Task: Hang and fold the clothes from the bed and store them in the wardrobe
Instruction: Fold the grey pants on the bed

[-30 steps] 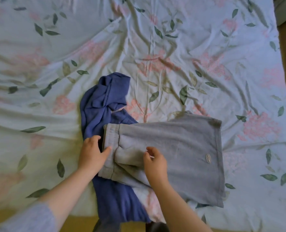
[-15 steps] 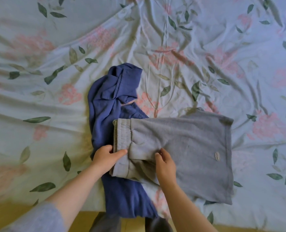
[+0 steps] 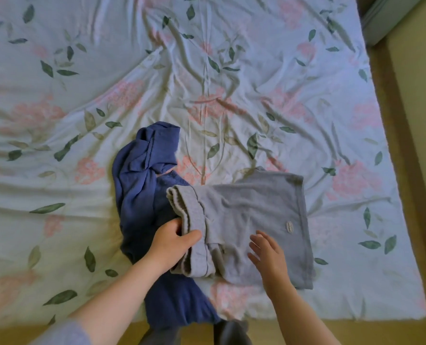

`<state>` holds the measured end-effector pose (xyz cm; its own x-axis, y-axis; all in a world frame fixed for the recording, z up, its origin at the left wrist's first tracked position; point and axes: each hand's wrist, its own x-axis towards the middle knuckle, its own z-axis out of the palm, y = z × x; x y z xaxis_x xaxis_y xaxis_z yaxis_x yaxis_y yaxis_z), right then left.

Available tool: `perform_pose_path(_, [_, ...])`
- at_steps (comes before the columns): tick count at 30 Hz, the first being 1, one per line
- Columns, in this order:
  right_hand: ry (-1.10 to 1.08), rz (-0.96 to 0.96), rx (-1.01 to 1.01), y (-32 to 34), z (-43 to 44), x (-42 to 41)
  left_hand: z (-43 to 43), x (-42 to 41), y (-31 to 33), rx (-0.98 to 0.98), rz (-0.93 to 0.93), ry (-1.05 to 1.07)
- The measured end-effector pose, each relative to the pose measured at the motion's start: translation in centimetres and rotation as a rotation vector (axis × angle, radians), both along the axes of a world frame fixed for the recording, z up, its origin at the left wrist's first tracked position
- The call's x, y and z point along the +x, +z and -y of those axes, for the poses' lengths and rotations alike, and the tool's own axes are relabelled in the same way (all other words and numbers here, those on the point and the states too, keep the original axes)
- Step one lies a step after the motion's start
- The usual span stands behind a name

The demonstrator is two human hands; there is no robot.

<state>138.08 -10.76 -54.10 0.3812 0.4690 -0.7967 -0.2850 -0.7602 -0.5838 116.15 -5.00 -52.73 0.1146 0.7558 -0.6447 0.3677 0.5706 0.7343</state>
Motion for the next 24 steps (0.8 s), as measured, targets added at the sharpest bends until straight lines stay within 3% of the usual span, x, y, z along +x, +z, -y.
perform_pose_path(9, [-0.134,0.01,0.046,2.9,2.0,9.5,-0.6,10.3,1.7,0.093,-0.194,-0.169])
perform_pose_path(17, [-0.16,-0.011,0.019,1.3,3.5,15.6,0.1,19.3,-1.0,0.092,-0.308,-0.333])
perform_pose_path(24, [-0.094,0.003,-0.07,-1.9,3.8,18.7,1.5,23.6,-4.9,-0.104,-0.061,-0.266])
